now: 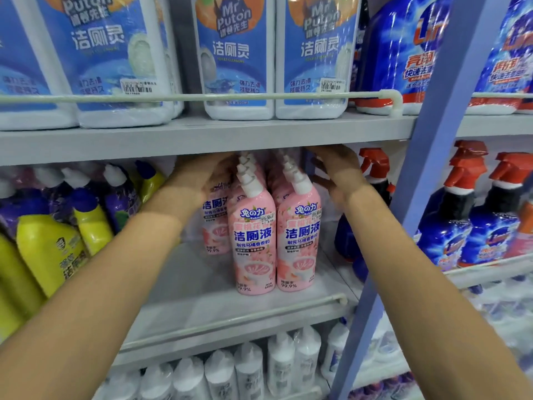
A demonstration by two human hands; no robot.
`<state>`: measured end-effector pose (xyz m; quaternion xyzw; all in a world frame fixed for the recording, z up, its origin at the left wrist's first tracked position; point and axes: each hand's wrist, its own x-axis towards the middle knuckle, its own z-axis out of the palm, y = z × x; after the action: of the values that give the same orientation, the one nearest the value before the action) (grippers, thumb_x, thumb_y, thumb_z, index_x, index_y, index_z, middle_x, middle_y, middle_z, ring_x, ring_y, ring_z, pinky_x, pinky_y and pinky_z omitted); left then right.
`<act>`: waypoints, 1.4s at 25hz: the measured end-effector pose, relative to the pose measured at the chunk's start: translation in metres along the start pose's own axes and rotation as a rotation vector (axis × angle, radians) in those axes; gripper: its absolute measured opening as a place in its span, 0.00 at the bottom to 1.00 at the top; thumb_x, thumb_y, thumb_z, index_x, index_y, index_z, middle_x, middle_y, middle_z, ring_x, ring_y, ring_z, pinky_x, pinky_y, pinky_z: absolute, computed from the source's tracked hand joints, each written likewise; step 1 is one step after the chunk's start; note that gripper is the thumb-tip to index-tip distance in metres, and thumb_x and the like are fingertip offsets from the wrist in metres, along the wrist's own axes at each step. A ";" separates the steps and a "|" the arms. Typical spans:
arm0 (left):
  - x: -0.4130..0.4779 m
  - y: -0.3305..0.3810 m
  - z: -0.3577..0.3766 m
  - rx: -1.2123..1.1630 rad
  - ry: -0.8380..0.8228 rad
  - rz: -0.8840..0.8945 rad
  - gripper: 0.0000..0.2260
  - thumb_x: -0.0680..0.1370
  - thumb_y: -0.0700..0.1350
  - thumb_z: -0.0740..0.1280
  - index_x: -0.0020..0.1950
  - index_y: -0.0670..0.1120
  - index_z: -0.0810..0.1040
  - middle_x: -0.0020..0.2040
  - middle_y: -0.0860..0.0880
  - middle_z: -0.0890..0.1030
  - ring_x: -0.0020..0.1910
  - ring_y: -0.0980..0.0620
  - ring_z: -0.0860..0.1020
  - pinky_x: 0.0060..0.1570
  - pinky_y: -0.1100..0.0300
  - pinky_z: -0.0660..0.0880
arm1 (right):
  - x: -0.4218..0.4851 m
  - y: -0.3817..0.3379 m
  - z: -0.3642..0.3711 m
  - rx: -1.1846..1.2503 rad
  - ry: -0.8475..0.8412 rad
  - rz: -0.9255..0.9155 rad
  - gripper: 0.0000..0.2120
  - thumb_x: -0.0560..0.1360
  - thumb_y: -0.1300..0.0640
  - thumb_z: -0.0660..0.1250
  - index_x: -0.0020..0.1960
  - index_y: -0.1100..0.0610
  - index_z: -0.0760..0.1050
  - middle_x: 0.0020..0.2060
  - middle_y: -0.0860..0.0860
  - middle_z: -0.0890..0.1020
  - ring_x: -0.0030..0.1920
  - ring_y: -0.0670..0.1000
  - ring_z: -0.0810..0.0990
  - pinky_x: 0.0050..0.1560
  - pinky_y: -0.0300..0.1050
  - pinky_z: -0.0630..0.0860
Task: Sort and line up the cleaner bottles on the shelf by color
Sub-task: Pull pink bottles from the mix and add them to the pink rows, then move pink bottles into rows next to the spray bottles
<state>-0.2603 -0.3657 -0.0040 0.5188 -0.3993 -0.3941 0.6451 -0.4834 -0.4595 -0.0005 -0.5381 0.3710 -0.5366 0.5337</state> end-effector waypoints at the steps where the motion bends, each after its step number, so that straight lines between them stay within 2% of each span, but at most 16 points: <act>1: -0.010 -0.001 -0.005 -0.057 0.016 0.023 0.07 0.82 0.44 0.69 0.59 0.44 0.83 0.50 0.48 0.87 0.56 0.46 0.84 0.49 0.59 0.84 | -0.019 -0.006 -0.007 0.025 0.015 -0.020 0.04 0.78 0.54 0.73 0.52 0.48 0.80 0.55 0.49 0.85 0.58 0.50 0.82 0.57 0.51 0.82; 2: -0.025 -0.003 -0.012 -0.108 0.043 0.054 0.07 0.81 0.41 0.71 0.59 0.43 0.83 0.51 0.47 0.87 0.54 0.46 0.84 0.46 0.59 0.85 | -0.041 -0.008 -0.014 0.041 0.014 -0.055 0.06 0.78 0.54 0.72 0.54 0.47 0.80 0.57 0.46 0.85 0.61 0.49 0.81 0.60 0.52 0.81; 3: -0.041 -0.007 -0.022 -0.153 0.064 0.082 0.10 0.79 0.39 0.72 0.60 0.43 0.82 0.55 0.44 0.86 0.55 0.45 0.85 0.48 0.57 0.85 | -0.065 -0.009 -0.019 0.059 0.007 -0.080 0.08 0.79 0.54 0.71 0.57 0.46 0.80 0.58 0.45 0.84 0.62 0.47 0.81 0.61 0.51 0.80; 6: -0.099 -0.030 -0.050 -0.189 0.041 0.110 0.18 0.72 0.43 0.76 0.62 0.48 0.81 0.65 0.42 0.83 0.63 0.44 0.83 0.63 0.48 0.79 | -0.131 0.001 -0.024 0.021 0.011 -0.142 0.17 0.79 0.52 0.71 0.68 0.46 0.77 0.62 0.42 0.83 0.63 0.42 0.81 0.64 0.48 0.80; 9: -0.147 -0.049 -0.074 -0.168 0.022 0.066 0.21 0.73 0.43 0.77 0.66 0.47 0.80 0.66 0.41 0.82 0.65 0.43 0.82 0.68 0.41 0.77 | -0.189 0.020 -0.007 -0.002 0.099 -0.178 0.21 0.78 0.52 0.73 0.71 0.48 0.76 0.64 0.43 0.82 0.64 0.42 0.80 0.67 0.52 0.78; 11: -0.171 -0.056 -0.098 -0.168 0.034 0.044 0.24 0.73 0.43 0.75 0.69 0.45 0.78 0.65 0.43 0.84 0.66 0.44 0.82 0.68 0.40 0.76 | -0.218 0.035 0.022 -0.002 0.062 -0.179 0.24 0.78 0.54 0.73 0.72 0.48 0.75 0.66 0.44 0.81 0.65 0.43 0.80 0.67 0.53 0.78; 15: -0.207 -0.056 -0.160 -0.170 0.059 0.054 0.31 0.70 0.45 0.80 0.72 0.46 0.76 0.65 0.43 0.84 0.68 0.44 0.80 0.66 0.41 0.78 | -0.257 0.064 0.116 0.000 -0.150 -0.100 0.28 0.75 0.58 0.74 0.74 0.49 0.72 0.66 0.46 0.80 0.61 0.39 0.82 0.66 0.53 0.80; 17: -0.226 -0.049 -0.200 -0.170 0.091 0.066 0.35 0.66 0.48 0.84 0.71 0.46 0.77 0.65 0.43 0.84 0.67 0.43 0.81 0.65 0.42 0.79 | -0.270 0.075 0.168 0.013 -0.246 -0.052 0.32 0.73 0.55 0.76 0.74 0.47 0.71 0.67 0.45 0.80 0.61 0.42 0.82 0.65 0.56 0.80; 21: -0.262 -0.029 -0.305 -0.098 0.227 0.107 0.28 0.71 0.40 0.76 0.71 0.47 0.76 0.64 0.43 0.84 0.67 0.41 0.81 0.69 0.38 0.75 | -0.294 0.083 0.275 0.040 -0.426 -0.023 0.35 0.69 0.52 0.78 0.75 0.47 0.71 0.67 0.46 0.80 0.62 0.48 0.83 0.64 0.60 0.80; 25: -0.284 -0.009 -0.406 -0.054 0.424 0.143 0.27 0.70 0.42 0.76 0.69 0.47 0.77 0.61 0.45 0.86 0.63 0.46 0.83 0.64 0.48 0.80 | -0.317 0.087 0.380 0.035 -0.592 -0.023 0.32 0.73 0.57 0.78 0.73 0.48 0.72 0.65 0.49 0.81 0.61 0.48 0.83 0.65 0.59 0.79; 28: -0.279 -0.002 -0.458 -0.016 0.555 0.130 0.28 0.68 0.43 0.78 0.68 0.48 0.78 0.55 0.49 0.86 0.55 0.53 0.84 0.58 0.55 0.80 | -0.324 0.095 0.451 0.011 -0.659 -0.027 0.28 0.72 0.55 0.79 0.69 0.45 0.73 0.64 0.49 0.80 0.59 0.47 0.83 0.65 0.54 0.80; 30: -0.262 -0.001 -0.483 -0.002 0.605 0.114 0.31 0.67 0.43 0.80 0.69 0.46 0.77 0.57 0.46 0.84 0.54 0.52 0.83 0.61 0.52 0.78 | -0.321 0.100 0.491 -0.034 -0.636 -0.054 0.27 0.74 0.57 0.78 0.68 0.47 0.72 0.59 0.46 0.80 0.54 0.40 0.81 0.60 0.42 0.80; 32: -0.240 -0.002 -0.495 -0.006 0.627 0.107 0.31 0.65 0.44 0.79 0.67 0.46 0.76 0.59 0.43 0.82 0.56 0.49 0.82 0.62 0.50 0.79 | -0.306 0.107 0.520 -0.078 -0.556 -0.092 0.23 0.75 0.61 0.76 0.67 0.55 0.73 0.54 0.43 0.80 0.48 0.34 0.81 0.52 0.33 0.77; 33: -0.227 -0.002 -0.499 -0.009 0.623 0.115 0.30 0.65 0.43 0.79 0.66 0.46 0.76 0.58 0.43 0.82 0.55 0.49 0.82 0.60 0.50 0.80 | -0.299 0.108 0.530 -0.104 -0.497 -0.105 0.22 0.75 0.60 0.76 0.66 0.59 0.74 0.53 0.46 0.81 0.47 0.34 0.81 0.51 0.35 0.77; 35: -0.198 0.000 -0.504 -0.004 0.590 0.131 0.26 0.71 0.37 0.80 0.66 0.46 0.75 0.58 0.43 0.81 0.51 0.52 0.81 0.52 0.56 0.80 | -0.290 0.105 0.545 -0.150 -0.369 -0.146 0.30 0.70 0.50 0.77 0.67 0.63 0.74 0.57 0.52 0.82 0.52 0.43 0.82 0.55 0.42 0.77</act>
<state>0.1320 -0.0041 -0.0972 0.5827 -0.2265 -0.1847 0.7583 0.0223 -0.0982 -0.0757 -0.6909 0.2661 -0.4372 0.5106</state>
